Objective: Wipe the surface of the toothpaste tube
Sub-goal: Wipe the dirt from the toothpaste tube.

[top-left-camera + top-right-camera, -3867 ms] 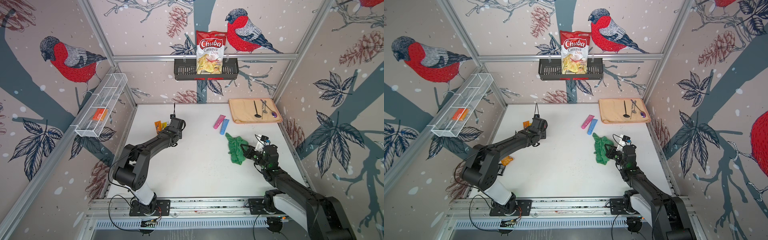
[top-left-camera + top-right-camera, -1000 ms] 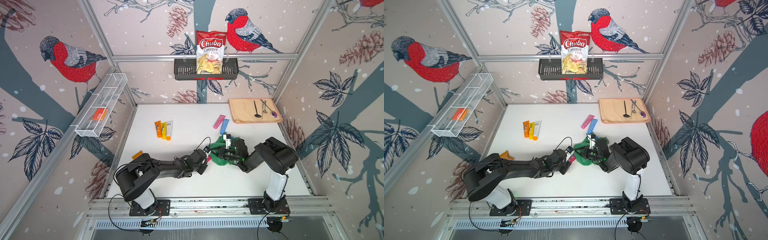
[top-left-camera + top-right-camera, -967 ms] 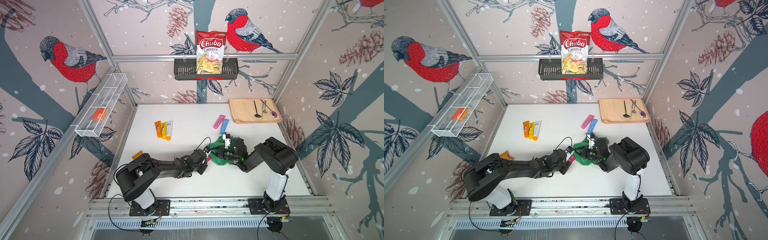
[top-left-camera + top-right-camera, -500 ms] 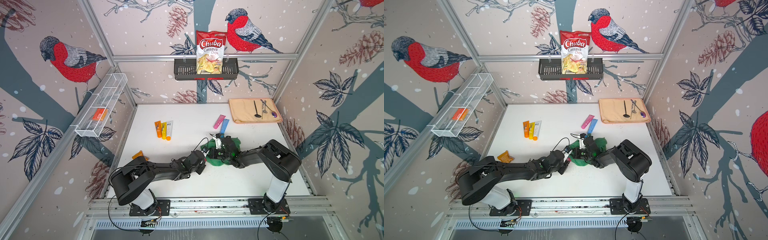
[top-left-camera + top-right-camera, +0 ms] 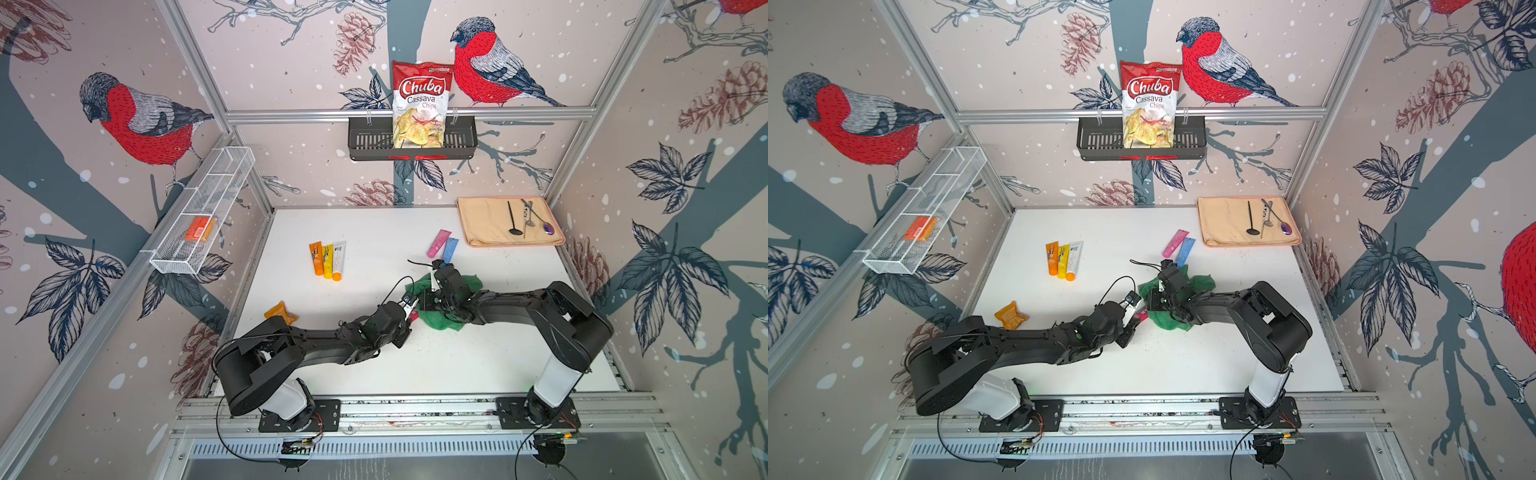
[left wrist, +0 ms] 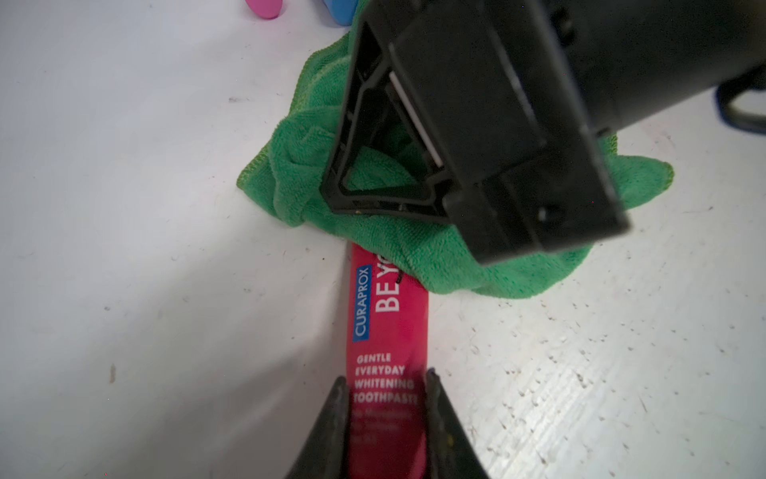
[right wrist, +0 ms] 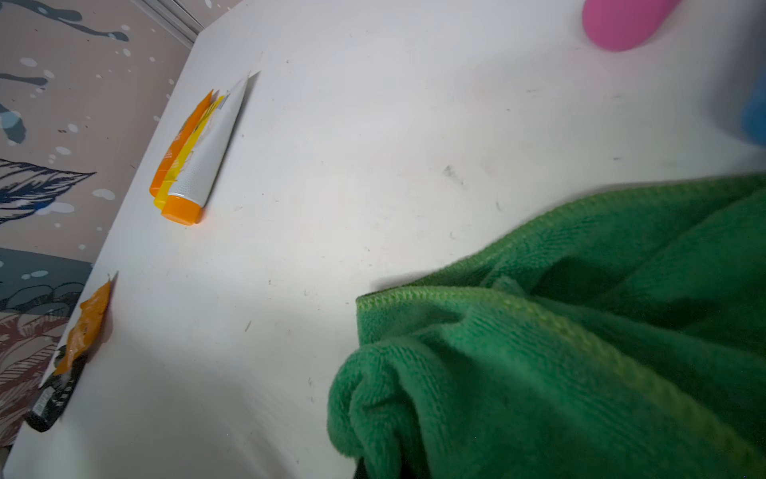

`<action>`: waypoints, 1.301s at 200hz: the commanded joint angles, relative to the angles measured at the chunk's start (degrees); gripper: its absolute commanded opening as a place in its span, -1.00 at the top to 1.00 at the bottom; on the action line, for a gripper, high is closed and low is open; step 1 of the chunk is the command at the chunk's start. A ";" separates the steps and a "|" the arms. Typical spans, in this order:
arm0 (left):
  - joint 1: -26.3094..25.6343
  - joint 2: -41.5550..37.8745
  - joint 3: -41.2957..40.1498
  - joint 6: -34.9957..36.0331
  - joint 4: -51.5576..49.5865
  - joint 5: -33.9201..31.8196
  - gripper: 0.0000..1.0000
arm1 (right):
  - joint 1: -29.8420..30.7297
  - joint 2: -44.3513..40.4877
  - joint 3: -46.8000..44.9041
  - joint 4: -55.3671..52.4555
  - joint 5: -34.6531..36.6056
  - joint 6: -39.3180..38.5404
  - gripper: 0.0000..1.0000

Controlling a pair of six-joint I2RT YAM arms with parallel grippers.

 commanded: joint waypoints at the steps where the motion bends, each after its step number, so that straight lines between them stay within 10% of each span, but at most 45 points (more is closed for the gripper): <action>1: -0.21 1.69 0.22 0.22 4.08 -0.74 0.80 | 1.96 0.26 1.14 -7.40 3.44 -2.09 1.00; 68: -0.21 4.32 -0.18 -0.19 5.77 -1.39 0.81 | 1.00 -2.25 -4.97 -0.70 -5.93 -0.63 1.00; 128: -0.18 4.54 -1.38 -0.63 7.63 -1.24 0.82 | -7.77 -11.83 -6.60 -12.33 4.25 -6.25 1.00; 260: -0.20 5.34 -2.27 -0.80 10.11 -0.53 0.84 | 4.77 -6.29 -8.16 7.39 -16.37 2.25 0.99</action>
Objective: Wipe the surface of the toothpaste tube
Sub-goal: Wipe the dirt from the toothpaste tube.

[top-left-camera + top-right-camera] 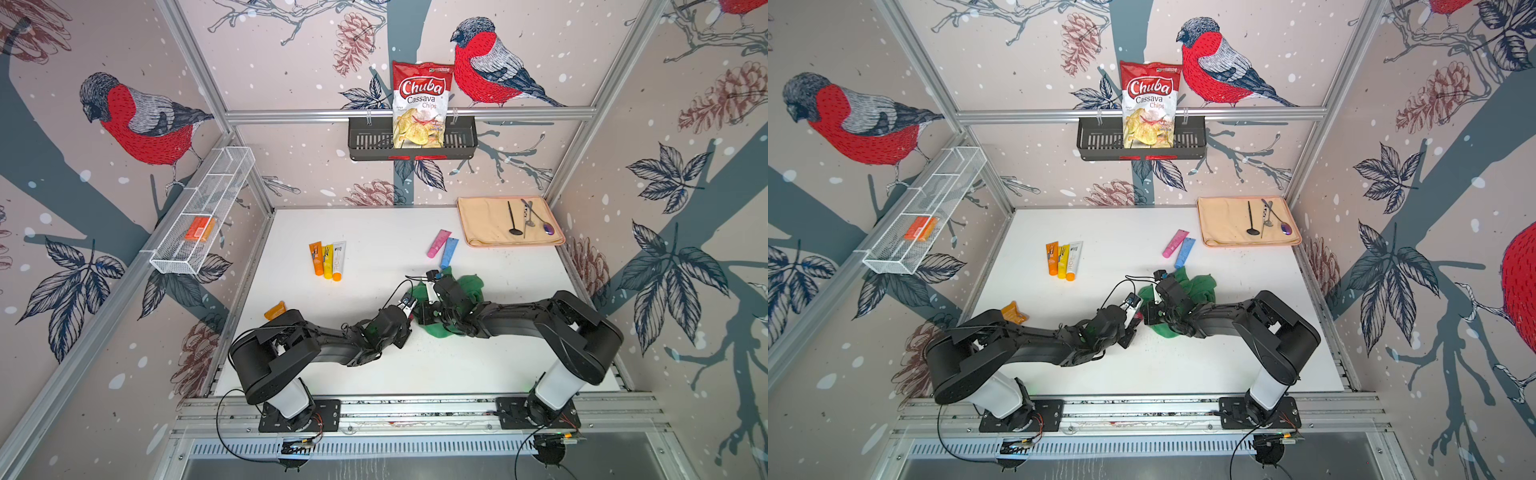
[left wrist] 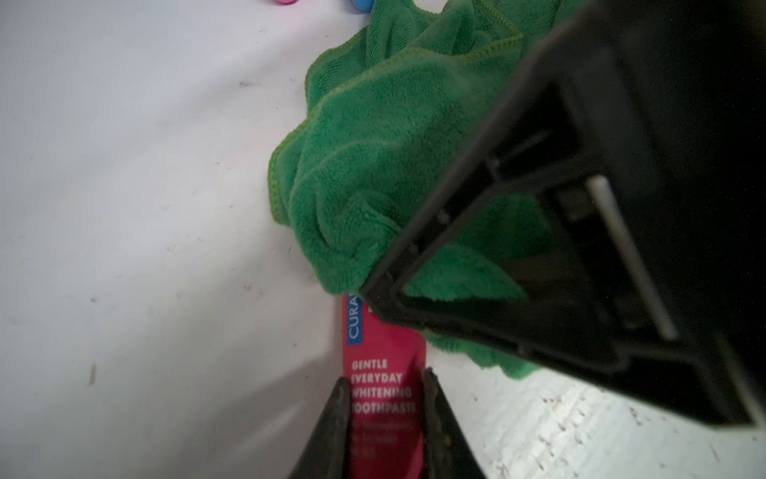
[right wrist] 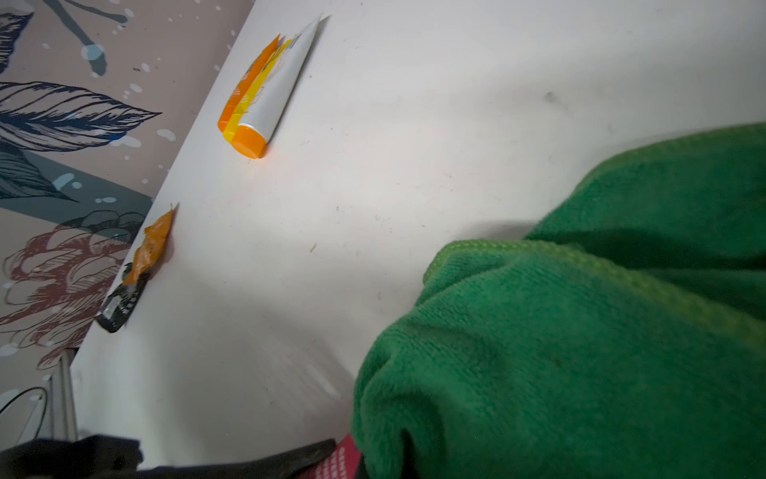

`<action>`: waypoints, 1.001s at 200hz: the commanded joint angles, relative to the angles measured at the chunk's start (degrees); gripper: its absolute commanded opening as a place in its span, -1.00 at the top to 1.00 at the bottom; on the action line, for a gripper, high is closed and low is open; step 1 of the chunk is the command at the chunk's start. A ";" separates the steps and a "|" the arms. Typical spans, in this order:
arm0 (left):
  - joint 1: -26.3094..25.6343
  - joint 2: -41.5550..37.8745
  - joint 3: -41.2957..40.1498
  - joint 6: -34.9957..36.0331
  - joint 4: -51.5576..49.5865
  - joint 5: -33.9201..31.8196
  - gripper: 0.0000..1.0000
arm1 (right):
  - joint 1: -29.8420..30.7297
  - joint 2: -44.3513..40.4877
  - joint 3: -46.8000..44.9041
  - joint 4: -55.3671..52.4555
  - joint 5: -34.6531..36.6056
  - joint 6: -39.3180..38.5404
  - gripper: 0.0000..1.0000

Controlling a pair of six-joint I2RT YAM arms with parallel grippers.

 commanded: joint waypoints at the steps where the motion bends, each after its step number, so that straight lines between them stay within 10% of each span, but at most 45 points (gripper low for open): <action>1: 0.10 0.49 -0.37 0.41 2.23 1.57 0.84 | 0.20 -1.51 -0.82 1.12 -9.55 1.96 1.00; 119: 0.49 -0.32 -0.58 -0.08 2.37 4.52 0.89 | -1.32 4.89 11.79 -27.55 21.23 -5.17 0.99; 200: 0.69 -0.59 -0.99 -0.08 2.70 4.66 0.89 | -6.49 2.86 12.17 -30.71 22.42 -8.03 0.99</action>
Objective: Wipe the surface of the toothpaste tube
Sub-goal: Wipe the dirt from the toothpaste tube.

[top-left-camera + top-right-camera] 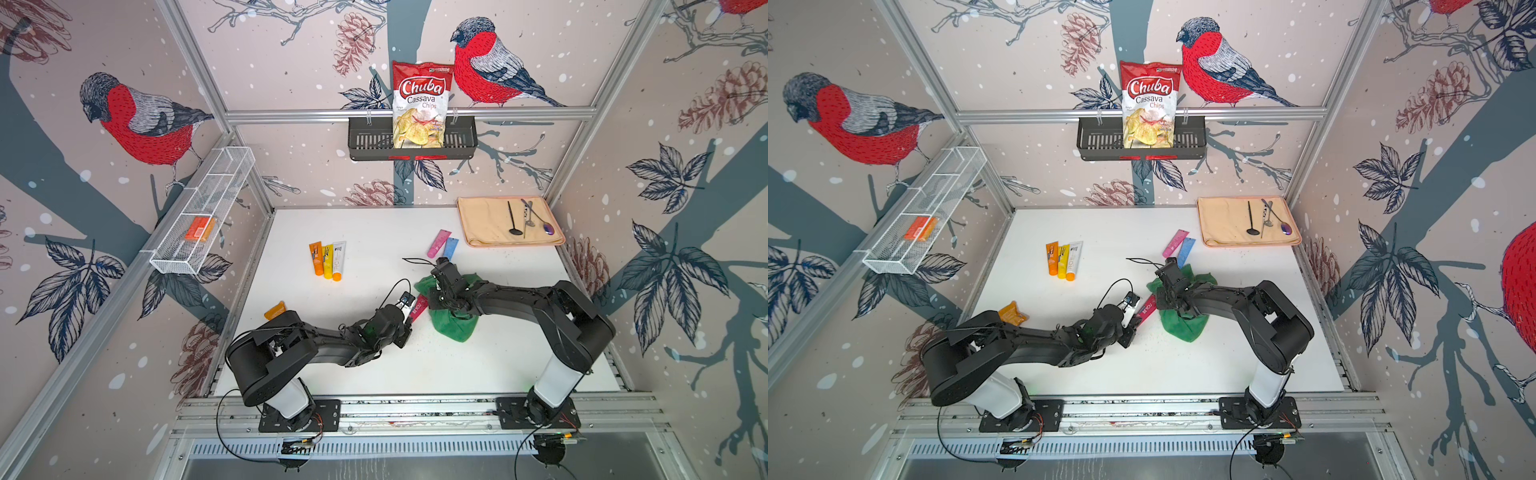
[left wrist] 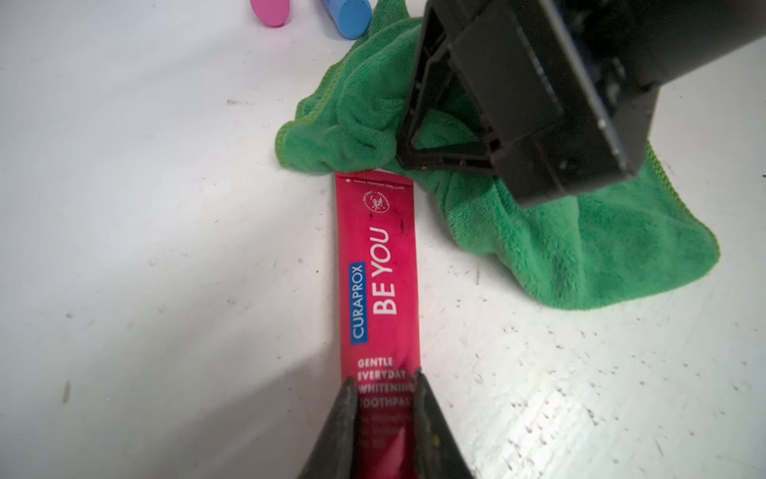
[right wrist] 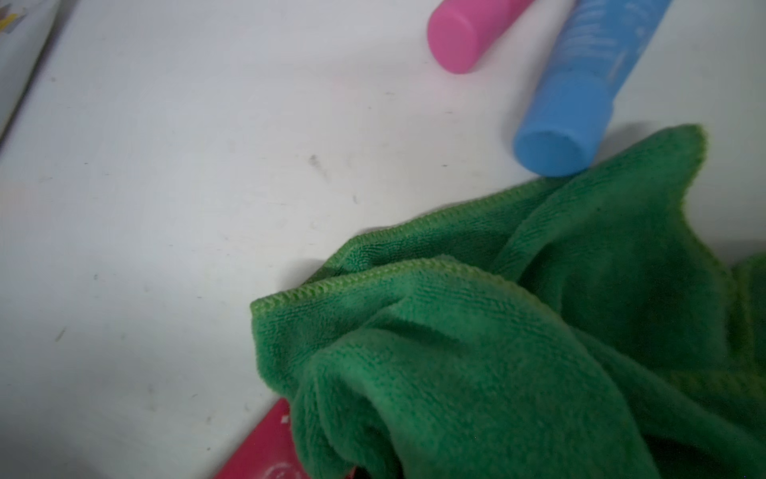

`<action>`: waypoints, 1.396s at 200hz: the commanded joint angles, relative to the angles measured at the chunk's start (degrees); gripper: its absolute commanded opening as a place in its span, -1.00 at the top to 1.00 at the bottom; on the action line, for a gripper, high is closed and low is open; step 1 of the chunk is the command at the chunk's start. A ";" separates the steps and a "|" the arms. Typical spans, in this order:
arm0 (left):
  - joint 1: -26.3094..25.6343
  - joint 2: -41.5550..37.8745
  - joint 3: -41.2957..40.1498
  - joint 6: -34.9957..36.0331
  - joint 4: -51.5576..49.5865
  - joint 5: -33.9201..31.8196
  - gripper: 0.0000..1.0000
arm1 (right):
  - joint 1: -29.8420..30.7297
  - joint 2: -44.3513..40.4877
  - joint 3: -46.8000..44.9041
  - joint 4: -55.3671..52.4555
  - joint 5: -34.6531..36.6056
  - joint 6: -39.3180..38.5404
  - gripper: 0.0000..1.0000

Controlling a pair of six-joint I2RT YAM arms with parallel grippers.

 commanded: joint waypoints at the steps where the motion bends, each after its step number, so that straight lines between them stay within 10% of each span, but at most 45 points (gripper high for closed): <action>1: 0.11 0.57 0.10 0.64 0.05 1.26 0.89 | -0.17 -1.02 -0.89 -4.21 1.53 -1.76 0.99; 61: 0.10 1.49 0.48 0.74 -0.12 1.21 0.89 | 2.86 -7.37 -6.49 9.22 -18.73 -0.15 1.00; 132: 1.63 2.64 1.94 0.56 -1.94 4.23 0.77 | 2.24 -7.77 -8.89 13.20 -23.36 1.26 0.99; 227: 2.74 3.04 2.50 0.64 -3.23 5.22 0.79 | -4.45 -2.89 -5.04 -5.31 1.03 -4.60 0.99; 279: 2.77 3.46 3.38 0.82 -4.33 5.38 0.79 | -7.85 -8.74 -6.50 -1.98 -3.71 -5.65 0.99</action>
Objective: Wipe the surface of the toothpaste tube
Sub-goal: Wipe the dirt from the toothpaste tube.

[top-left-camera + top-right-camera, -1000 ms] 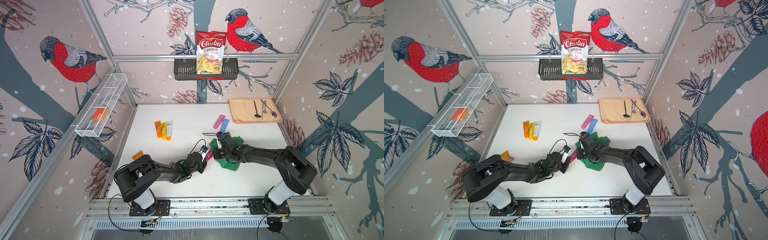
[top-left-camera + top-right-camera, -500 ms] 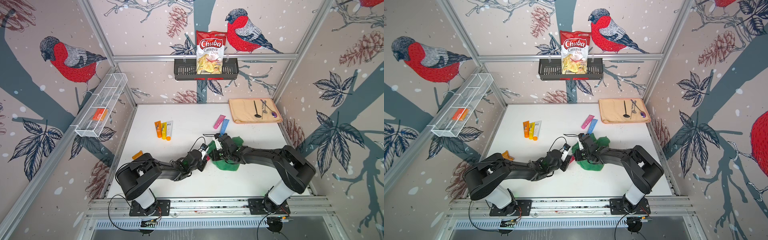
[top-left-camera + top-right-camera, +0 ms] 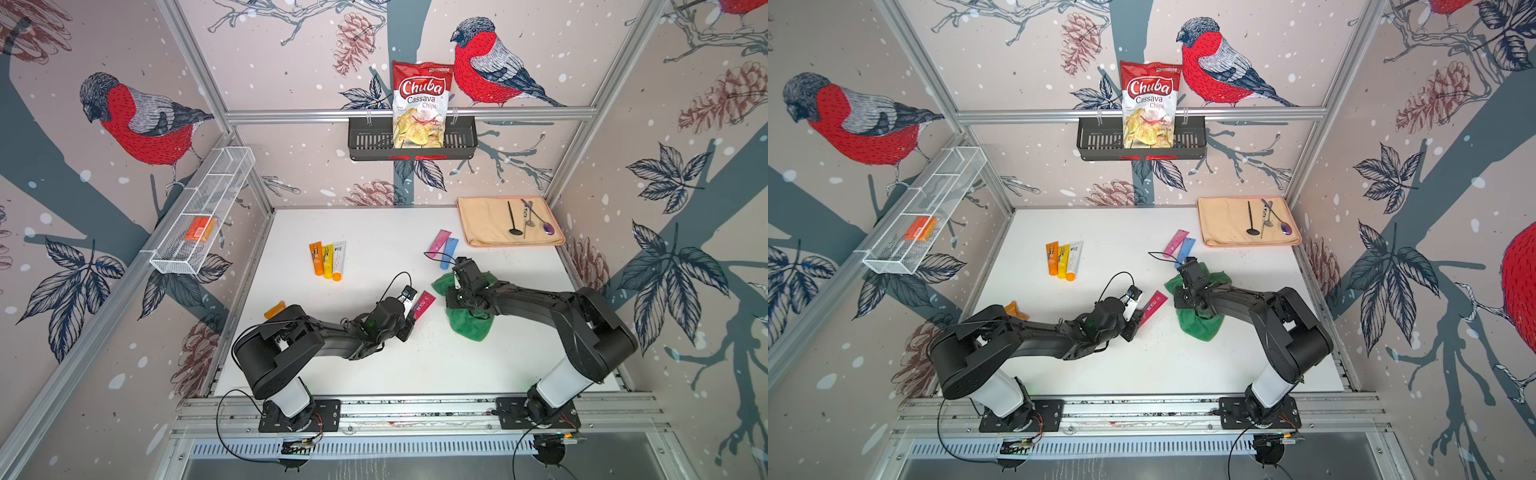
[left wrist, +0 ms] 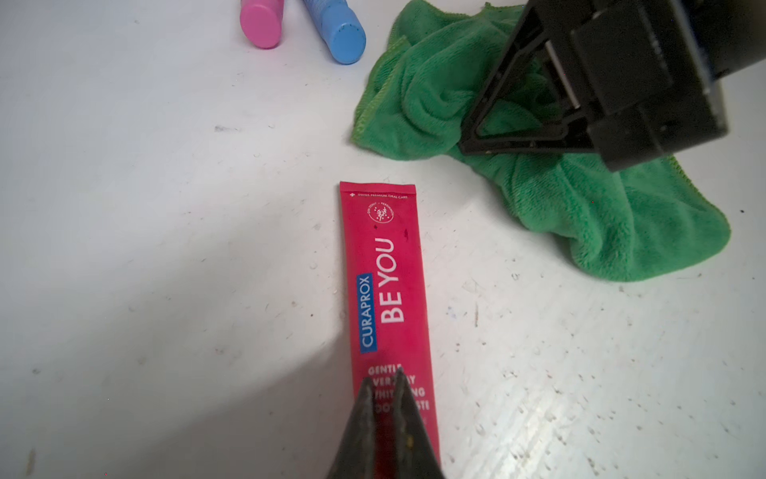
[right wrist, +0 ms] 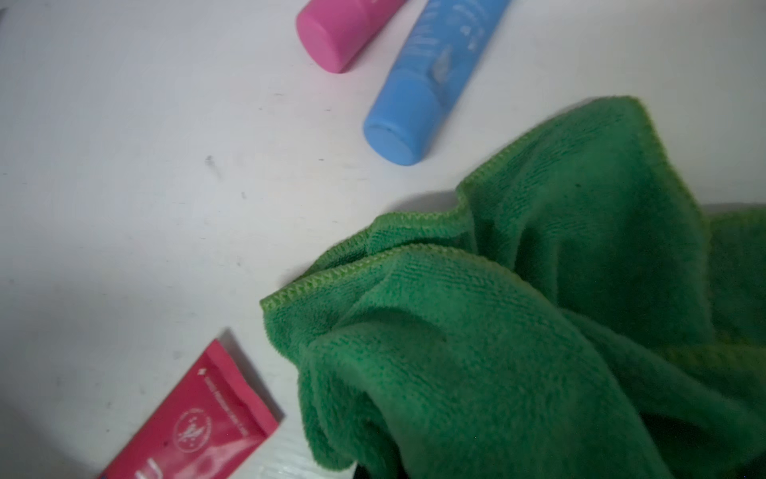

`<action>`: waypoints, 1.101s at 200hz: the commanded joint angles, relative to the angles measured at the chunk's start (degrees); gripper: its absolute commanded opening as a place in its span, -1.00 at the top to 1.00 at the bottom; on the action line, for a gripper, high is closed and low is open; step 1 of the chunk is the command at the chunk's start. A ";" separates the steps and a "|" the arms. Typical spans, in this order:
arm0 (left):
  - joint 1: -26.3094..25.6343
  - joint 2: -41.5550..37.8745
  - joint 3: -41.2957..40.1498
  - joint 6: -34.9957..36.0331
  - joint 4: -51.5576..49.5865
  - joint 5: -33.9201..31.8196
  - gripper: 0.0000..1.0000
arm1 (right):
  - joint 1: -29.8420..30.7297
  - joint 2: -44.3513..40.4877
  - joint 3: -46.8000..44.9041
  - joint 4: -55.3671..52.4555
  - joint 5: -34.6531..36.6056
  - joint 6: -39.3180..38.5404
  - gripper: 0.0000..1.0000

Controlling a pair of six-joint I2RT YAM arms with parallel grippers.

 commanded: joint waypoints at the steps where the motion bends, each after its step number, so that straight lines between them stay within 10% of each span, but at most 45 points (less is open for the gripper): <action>1: 0.15 0.49 0.35 0.71 -5.43 1.20 0.79 | 0.43 -2.52 -0.49 -1.23 -0.34 -1.23 0.99; 66: 0.19 0.53 0.25 0.55 -5.30 1.44 0.79 | 4.41 -7.28 -2.71 6.53 -20.70 -0.29 1.00; 220: 0.35 0.60 -0.14 0.88 -4.90 2.30 0.83 | 0.78 8.34 9.44 -3.34 -4.27 -3.43 1.00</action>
